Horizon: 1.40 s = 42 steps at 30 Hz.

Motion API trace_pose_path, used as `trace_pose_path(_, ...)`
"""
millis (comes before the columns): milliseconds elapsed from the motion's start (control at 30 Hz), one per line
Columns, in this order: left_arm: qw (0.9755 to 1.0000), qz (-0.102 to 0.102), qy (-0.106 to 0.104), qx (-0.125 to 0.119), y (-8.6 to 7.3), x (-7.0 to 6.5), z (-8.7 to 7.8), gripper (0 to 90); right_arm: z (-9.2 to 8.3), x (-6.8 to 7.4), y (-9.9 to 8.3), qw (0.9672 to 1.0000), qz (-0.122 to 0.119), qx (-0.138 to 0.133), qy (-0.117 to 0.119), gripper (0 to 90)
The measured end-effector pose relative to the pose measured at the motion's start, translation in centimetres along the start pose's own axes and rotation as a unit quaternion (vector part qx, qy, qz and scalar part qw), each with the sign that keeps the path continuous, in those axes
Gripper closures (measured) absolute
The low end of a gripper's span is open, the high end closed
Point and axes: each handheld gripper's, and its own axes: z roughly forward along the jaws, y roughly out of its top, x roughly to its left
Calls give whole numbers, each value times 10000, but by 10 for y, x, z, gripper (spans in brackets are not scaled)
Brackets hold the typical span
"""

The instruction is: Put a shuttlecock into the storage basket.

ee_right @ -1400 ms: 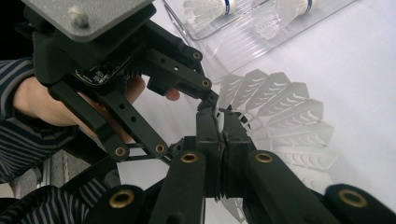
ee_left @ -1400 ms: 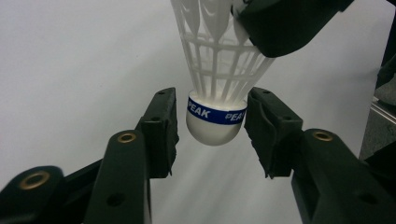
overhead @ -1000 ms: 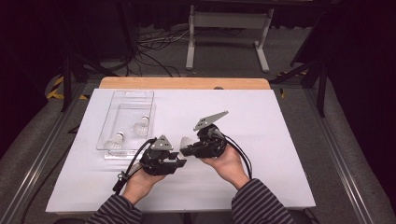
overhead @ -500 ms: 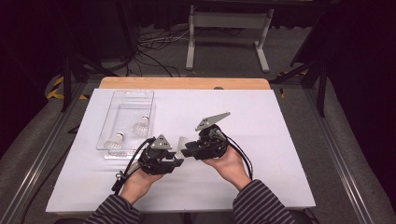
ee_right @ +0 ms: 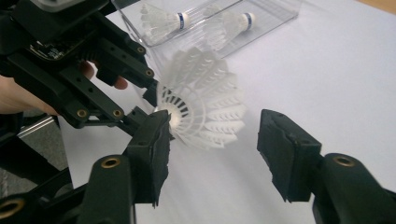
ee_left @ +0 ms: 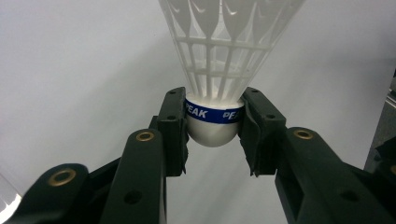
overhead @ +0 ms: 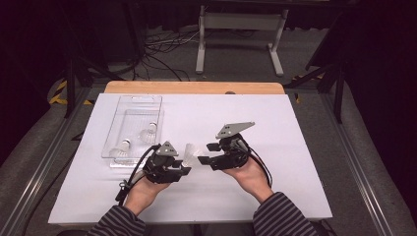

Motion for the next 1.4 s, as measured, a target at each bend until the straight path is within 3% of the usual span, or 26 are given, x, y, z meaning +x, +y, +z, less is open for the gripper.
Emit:
trace_pose_path(667, 9999, -24, 49, 108, -2, 0, -5, 647, -24, -16, -24, 9984, 103, -295, -478, 307)
trace_pose_path(1400, 9999, -31, 60, 94, -3, 1, -11, 647, -47, -27, -50, 9943, 237, -524, -898, 239)
